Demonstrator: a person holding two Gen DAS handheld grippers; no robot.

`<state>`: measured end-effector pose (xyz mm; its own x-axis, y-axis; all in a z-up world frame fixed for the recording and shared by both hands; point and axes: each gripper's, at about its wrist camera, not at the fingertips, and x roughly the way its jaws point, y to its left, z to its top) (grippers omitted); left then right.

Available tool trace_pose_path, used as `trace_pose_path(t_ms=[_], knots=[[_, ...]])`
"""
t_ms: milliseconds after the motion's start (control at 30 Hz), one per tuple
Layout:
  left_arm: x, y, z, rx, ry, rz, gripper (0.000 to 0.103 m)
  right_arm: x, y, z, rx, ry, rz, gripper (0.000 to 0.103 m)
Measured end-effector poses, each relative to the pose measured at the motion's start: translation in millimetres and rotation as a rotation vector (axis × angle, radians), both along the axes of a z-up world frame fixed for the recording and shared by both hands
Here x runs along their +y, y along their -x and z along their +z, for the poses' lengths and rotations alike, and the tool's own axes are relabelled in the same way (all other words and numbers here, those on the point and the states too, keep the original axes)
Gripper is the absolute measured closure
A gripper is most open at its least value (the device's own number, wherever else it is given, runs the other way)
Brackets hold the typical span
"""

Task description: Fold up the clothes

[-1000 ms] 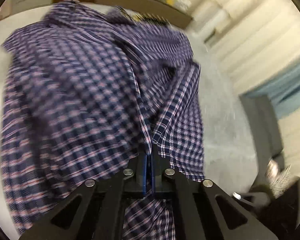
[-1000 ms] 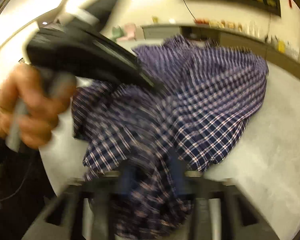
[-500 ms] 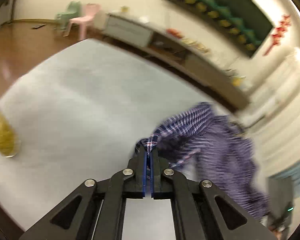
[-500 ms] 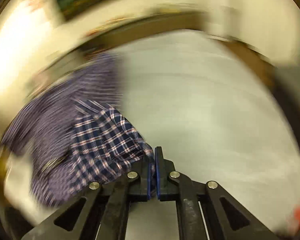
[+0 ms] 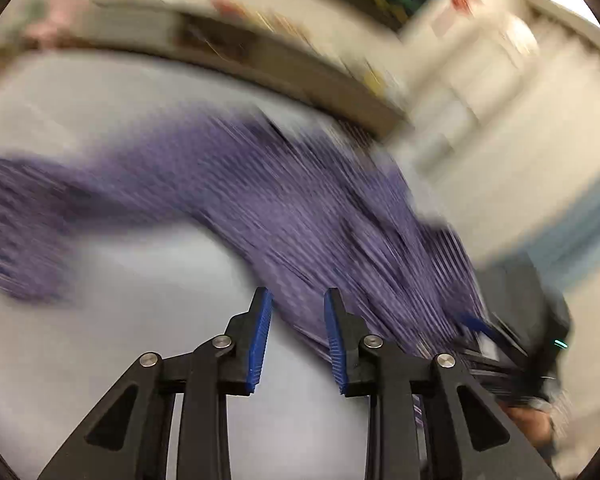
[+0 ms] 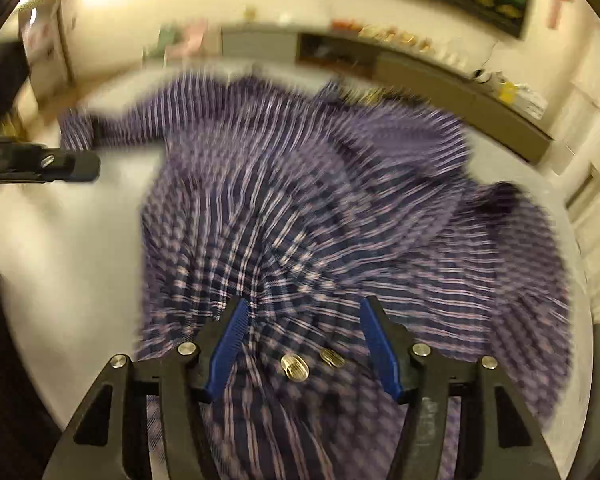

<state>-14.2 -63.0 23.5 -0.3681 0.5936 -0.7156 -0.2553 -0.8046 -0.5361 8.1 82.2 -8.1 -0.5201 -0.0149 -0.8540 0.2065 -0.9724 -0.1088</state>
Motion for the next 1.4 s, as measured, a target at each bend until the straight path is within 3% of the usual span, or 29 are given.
trace_pose_path(t_ms=[67,133,233,267,400,500,567,633,667,733,767,800,867,900,933,1000,1067,1200,1233,1267,1300,1333,1367,1400], knots=[[33,-3,-20,-0.037,-0.019,-0.034,0.075,0,11,-16,-0.047,-0.035,-0.008,0.062],[50,2,-38,-0.078,-0.047,-0.028,0.070,4,12,-7,-0.028,-0.040,0.002,0.080],[60,15,-59,-0.143,-0.061,0.019,0.066,36,6,17,0.042,0.040,-0.040,0.086],[61,16,-63,-0.157,-0.056,0.032,0.066,48,6,30,0.066,0.104,-0.071,0.086],[62,19,-64,-0.119,-0.066,0.050,0.068,116,12,62,0.127,0.570,-0.179,0.086],[72,22,-64,-0.082,0.020,0.044,0.089,166,17,79,0.171,0.802,-0.276,0.086],[72,26,-65,-0.081,0.063,0.034,0.100,216,-8,102,0.290,0.856,-0.418,0.086],[62,32,-65,-0.092,0.072,0.025,0.103,268,-27,107,0.375,0.800,-0.622,0.081],[54,35,-64,-0.092,0.079,0.032,0.103,297,-40,106,0.406,0.711,-0.756,0.071],[32,44,-62,-0.097,0.102,0.069,0.103,325,-46,95,0.375,0.543,-0.851,0.048],[22,45,-60,-0.103,0.110,0.101,0.103,333,-51,85,0.315,0.460,-0.887,0.048],[12,45,-56,-0.111,0.115,0.139,0.102,324,-61,77,0.277,0.458,-0.852,0.048],[-5,40,-48,-0.123,0.090,0.200,0.089,305,-81,62,0.202,0.453,-0.781,0.047],[-12,31,-44,-0.126,0.037,0.213,0.075,294,-90,55,0.163,0.454,-0.739,0.047],[-17,23,-42,-0.123,-0.022,0.215,0.064,272,-94,46,0.115,0.477,-0.661,0.046],[-13,-5,-39,-0.122,-0.132,0.192,0.051,228,-94,24,0.018,0.531,-0.511,0.045],[11,-21,-42,-0.136,-0.179,0.135,0.047,191,-87,-1,-0.071,0.566,-0.415,0.044],[56,-28,-41,-0.107,-0.191,0.054,0.042,154,-85,-41,-0.127,0.461,-0.503,0.045],[47,-27,-34,-0.093,-0.210,0.059,0.042,151,-86,-43,-0.117,0.455,-0.509,0.059],[39,-26,-27,-0.079,-0.229,0.064,0.044,145,-89,-40,-0.098,0.445,-0.494,0.088],[31,-25,-20,-0.065,-0.248,0.069,0.056,142,-92,-33,-0.074,0.438,-0.478,0.096],[23,-23,-13,-0.051,-0.267,0.075,0.091,141,-96,-22,-0.033,0.441,-0.466,0.096],[14,-22,-6,-0.037,-0.286,0.080,0.098,142,-102,-5,0.021,0.467,-0.452,0.097],[6,-21,2,-0.023,-0.305,0.085,0.098,144,-109,13,0.074,0.495,-0.439,0.097]])
